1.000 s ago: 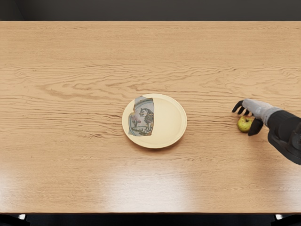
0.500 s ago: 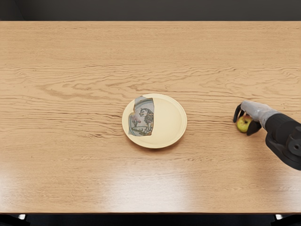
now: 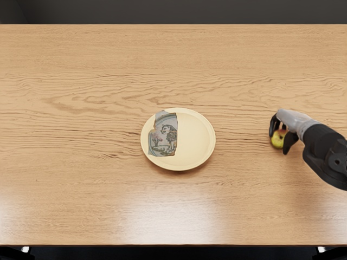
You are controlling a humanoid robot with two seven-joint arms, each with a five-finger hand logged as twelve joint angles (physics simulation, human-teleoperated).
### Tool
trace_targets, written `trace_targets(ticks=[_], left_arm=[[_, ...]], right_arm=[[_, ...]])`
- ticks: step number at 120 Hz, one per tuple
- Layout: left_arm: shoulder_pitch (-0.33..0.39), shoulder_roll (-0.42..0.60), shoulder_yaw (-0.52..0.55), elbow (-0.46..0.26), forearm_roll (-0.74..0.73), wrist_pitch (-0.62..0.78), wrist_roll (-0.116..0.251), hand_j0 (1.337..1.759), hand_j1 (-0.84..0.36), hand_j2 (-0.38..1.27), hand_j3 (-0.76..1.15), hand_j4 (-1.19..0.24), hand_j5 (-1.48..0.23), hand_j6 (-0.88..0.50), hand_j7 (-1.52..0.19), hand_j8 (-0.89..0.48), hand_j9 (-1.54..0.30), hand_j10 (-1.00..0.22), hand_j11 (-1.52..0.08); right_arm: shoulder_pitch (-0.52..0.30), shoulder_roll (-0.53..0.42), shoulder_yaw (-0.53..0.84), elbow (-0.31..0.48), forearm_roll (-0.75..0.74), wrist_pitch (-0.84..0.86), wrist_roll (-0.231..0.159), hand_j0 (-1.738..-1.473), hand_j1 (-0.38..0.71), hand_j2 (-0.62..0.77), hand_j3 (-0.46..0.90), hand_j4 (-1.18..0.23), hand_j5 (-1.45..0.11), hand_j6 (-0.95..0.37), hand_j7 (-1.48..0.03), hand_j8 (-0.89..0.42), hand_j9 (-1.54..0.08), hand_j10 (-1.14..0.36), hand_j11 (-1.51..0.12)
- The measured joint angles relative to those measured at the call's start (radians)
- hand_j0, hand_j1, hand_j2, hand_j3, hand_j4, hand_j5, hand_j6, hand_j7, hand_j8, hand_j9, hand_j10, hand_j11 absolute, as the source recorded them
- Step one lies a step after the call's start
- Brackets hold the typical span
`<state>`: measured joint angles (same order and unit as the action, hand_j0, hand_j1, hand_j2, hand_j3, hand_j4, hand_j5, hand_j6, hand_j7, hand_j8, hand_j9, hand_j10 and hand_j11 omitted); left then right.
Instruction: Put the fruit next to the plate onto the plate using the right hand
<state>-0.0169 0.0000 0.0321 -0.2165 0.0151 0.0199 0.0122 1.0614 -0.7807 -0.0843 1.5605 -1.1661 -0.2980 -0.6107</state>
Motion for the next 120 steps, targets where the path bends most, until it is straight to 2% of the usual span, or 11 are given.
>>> trace_targets(ticks=[22, 51, 69, 93, 120], left_arm=[[0.0, 0.0, 0.0, 0.0, 0.0, 0.0, 0.0, 1.658, 0.35, 0.0, 0.0, 0.0, 0.0, 0.0, 0.0, 0.0, 0.0, 0.0, 0.0], [0.0, 0.0, 0.0, 0.0, 0.0, 0.0, 0.0, 1.658, 0.35, 0.0, 0.0, 0.0, 0.0, 0.0, 0.0, 0.0, 0.0, 0.0, 0.0], [0.0, 0.0, 0.0, 0.0, 0.0, 0.0, 0.0, 1.658, 0.35, 0.0, 0.0, 0.0, 0.0, 0.0, 0.0, 0.0, 0.0, 0.0, 0.0], [0.0, 0.0, 0.0, 0.0, 0.0, 0.0, 0.0, 1.658, 0.35, 0.0, 0.0, 0.0, 0.0, 0.0, 0.0, 0.0, 0.0, 0.0, 0.0], [0.0, 0.0, 0.0, 0.0, 0.0, 0.0, 0.0, 1.658, 0.35, 0.0, 0.0, 0.0, 0.0, 0.0, 0.0, 0.0, 0.0, 0.0, 0.0]], right_arm=[[-0.003, 0.013, 0.062, -0.018, 0.005, 0.002, -0.001, -1.655, 0.24, 0.42, 0.0, -0.81, -1.12, -0.49, -1.08, -0.43, -1.12, -0.82, -1.12], [-0.002, 0.041, 0.14, -0.022, 0.016, 0.003, -0.001, -1.656, 0.24, 0.44, 0.0, -0.81, -1.12, -0.49, -1.08, -0.44, -1.12, -0.81, -1.12], [-0.001, 0.091, 0.203, -0.024, 0.023, 0.004, -0.001, -1.657, 0.25, 0.44, 0.0, -0.8, -1.13, -0.47, -1.08, -0.42, -1.12, -0.81, -1.12], [0.001, 0.167, 0.256, -0.025, 0.024, 0.004, -0.001, -1.656, 0.23, 0.3, 0.0, -0.8, -1.14, -0.45, -1.08, -0.4, -1.13, -0.8, -1.14], [0.003, 0.278, 0.297, -0.036, 0.026, 0.004, 0.0, -1.656, 0.23, 0.31, 0.0, -0.79, -1.15, -0.45, -1.08, -0.38, -1.15, -0.79, -1.15]])
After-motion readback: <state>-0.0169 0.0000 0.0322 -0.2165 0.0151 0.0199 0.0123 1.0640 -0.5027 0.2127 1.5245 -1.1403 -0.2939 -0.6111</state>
